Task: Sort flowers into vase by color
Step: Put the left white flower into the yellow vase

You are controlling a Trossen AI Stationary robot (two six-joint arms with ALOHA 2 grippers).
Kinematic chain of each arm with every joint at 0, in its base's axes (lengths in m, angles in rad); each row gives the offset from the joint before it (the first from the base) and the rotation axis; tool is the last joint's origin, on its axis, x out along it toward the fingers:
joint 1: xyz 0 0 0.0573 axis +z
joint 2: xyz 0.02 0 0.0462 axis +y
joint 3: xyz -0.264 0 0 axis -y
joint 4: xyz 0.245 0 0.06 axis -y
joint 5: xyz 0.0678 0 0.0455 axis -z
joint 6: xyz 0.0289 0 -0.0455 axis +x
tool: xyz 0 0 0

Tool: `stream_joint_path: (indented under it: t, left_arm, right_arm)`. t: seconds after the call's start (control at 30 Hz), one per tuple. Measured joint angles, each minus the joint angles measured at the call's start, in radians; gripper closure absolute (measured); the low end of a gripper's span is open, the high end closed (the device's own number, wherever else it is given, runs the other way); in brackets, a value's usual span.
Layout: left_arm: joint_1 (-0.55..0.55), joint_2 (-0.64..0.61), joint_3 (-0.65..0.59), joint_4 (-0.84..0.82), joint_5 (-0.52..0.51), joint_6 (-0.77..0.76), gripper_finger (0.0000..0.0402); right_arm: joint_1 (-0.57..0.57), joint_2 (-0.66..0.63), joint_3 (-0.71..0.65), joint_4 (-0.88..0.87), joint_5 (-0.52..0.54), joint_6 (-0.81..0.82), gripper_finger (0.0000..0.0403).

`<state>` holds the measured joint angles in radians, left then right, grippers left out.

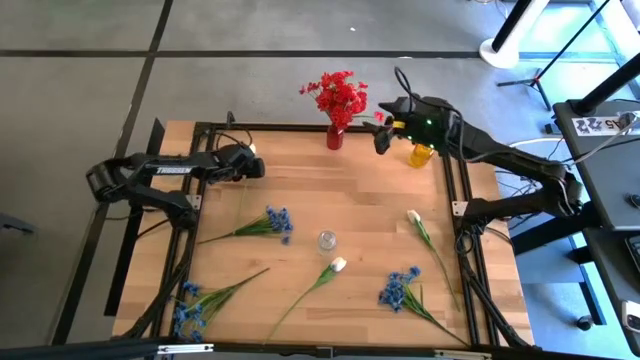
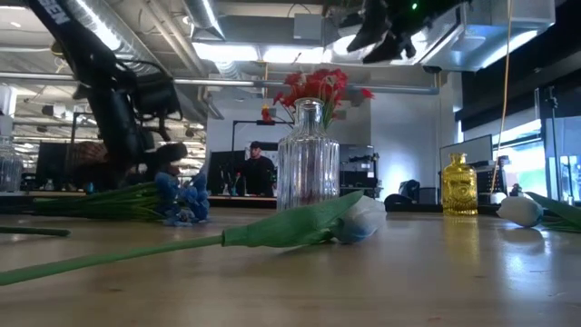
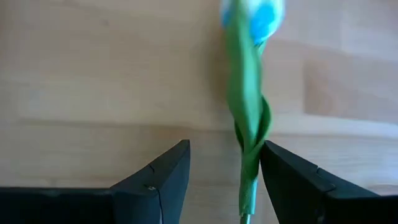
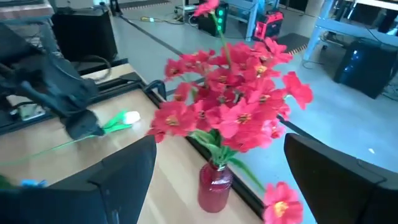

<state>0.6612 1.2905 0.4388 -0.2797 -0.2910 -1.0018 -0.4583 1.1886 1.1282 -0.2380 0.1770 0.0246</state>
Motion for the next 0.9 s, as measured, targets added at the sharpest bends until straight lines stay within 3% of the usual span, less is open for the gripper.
stream_joint_path:
  t: [0.1, 0.23, 0.4, 0.67, 0.9]
  left_arm:
    - [-0.018, 0.057, 0.002, 0.040, -0.024, -0.031, 0.0238]
    - [-0.071, 0.081, 0.001, 0.103, -0.048, -0.061, 0.0299]
    - [-0.197, 0.017, 0.009, 0.188, 0.021, -0.114, 0.0386]
    - [-0.517, -0.122, 0.110, 0.449, -0.047, 0.097, 0.0385]
    - [-0.748, -0.115, 0.270, 0.623, -0.104, 0.373, 0.0387]
  right_arm:
    - [0.037, -0.028, 0.000, -0.025, 0.015, 0.002, 0.0049]
    - [0.089, -0.042, 0.000, -0.059, 0.016, 0.007, 0.0049]
    - [0.182, -0.049, 0.000, -0.144, 0.016, 0.028, 0.0049]
    - [0.415, -0.034, 0.000, -0.198, 0.055, 0.229, 0.0049]
    - [0.559, 0.060, 0.000, 0.017, 0.085, 0.362, 0.0049]
